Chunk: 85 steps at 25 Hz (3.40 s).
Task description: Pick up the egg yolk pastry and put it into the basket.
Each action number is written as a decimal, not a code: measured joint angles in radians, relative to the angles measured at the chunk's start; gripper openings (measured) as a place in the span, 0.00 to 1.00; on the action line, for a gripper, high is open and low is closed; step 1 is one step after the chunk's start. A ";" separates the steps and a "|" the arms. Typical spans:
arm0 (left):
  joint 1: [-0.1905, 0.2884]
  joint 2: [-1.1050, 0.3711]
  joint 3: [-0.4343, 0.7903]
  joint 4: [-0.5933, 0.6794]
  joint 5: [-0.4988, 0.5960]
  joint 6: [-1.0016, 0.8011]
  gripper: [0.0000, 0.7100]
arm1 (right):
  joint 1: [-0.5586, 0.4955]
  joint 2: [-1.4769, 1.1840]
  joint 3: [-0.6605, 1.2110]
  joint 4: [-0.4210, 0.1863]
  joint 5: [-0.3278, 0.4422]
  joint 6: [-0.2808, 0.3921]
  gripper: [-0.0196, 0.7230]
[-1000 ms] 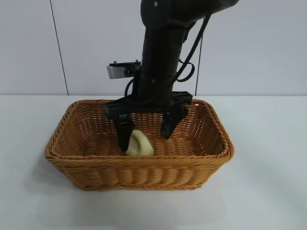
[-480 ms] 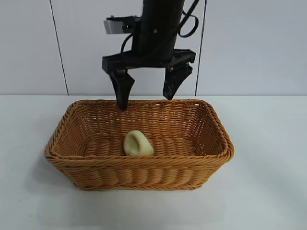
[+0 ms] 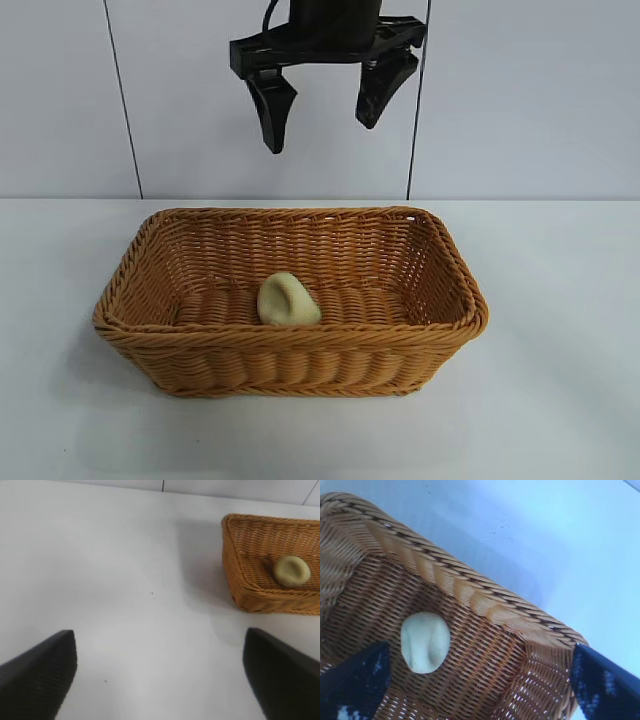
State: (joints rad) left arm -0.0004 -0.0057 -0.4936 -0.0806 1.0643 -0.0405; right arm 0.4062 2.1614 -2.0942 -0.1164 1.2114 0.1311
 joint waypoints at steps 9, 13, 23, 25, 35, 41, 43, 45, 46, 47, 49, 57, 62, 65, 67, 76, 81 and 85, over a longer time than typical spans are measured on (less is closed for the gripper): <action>0.000 0.000 0.000 0.000 0.000 0.000 0.98 | -0.262 0.000 0.000 -0.004 0.000 0.000 0.94; 0.000 0.000 0.000 0.000 0.000 0.000 0.98 | -0.332 0.000 0.000 0.005 0.000 0.001 0.94; 0.000 0.000 0.000 0.000 0.000 0.000 0.98 | -0.348 -0.008 0.012 0.016 0.000 -0.001 0.94; 0.000 0.000 0.000 0.000 0.000 0.000 0.98 | -0.348 -0.030 0.050 0.016 -0.002 -0.012 0.94; 0.000 0.000 0.000 0.000 0.000 0.000 0.98 | -0.348 -0.336 0.507 0.040 -0.005 -0.045 0.94; 0.000 0.000 0.000 0.000 0.000 0.000 0.98 | -0.348 -0.596 0.865 0.099 -0.003 -0.063 0.94; 0.000 0.000 0.000 0.000 0.000 0.000 0.98 | -0.348 -0.692 0.978 0.116 -0.002 -0.072 0.94; 0.000 0.000 0.000 0.000 0.000 0.000 0.98 | -0.348 -0.781 1.070 0.116 -0.001 -0.087 0.94; 0.000 0.000 0.000 0.000 0.000 0.000 0.98 | -0.348 -0.829 1.117 0.122 0.000 -0.093 0.94; 0.000 0.000 0.000 0.000 0.000 0.000 0.98 | -0.348 -0.869 1.162 0.123 0.001 -0.095 0.94; 0.000 0.000 0.000 0.000 0.000 0.000 0.98 | -0.348 -0.965 1.240 0.124 -0.002 -0.098 0.94; 0.000 0.000 0.000 0.000 0.000 0.000 0.98 | -0.348 -1.360 1.525 0.124 -0.161 -0.142 0.94; 0.000 0.000 0.000 0.000 0.000 0.000 0.98 | -0.348 -1.607 1.588 0.131 -0.189 -0.143 0.94; 0.000 0.000 0.000 0.000 0.000 0.000 0.98 | -0.348 -1.751 1.589 0.133 -0.193 -0.143 0.94; 0.000 0.000 0.000 0.000 0.000 0.000 0.98 | -0.348 -1.851 1.589 0.135 -0.193 -0.143 0.94; 0.000 0.000 0.000 0.000 0.000 0.000 0.98 | -0.348 -2.164 1.589 0.135 -0.193 -0.143 0.94; 0.000 0.000 0.000 0.000 0.000 0.000 0.98 | -0.348 -2.169 1.589 0.135 -0.193 -0.143 0.94; 0.000 0.000 0.000 0.000 0.000 0.000 0.98 | -0.348 -2.169 1.589 0.135 -0.193 -0.143 0.94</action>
State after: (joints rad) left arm -0.0004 -0.0057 -0.4936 -0.0806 1.0643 -0.0405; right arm 0.0577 -0.0073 -0.5052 0.0182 1.0186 -0.0117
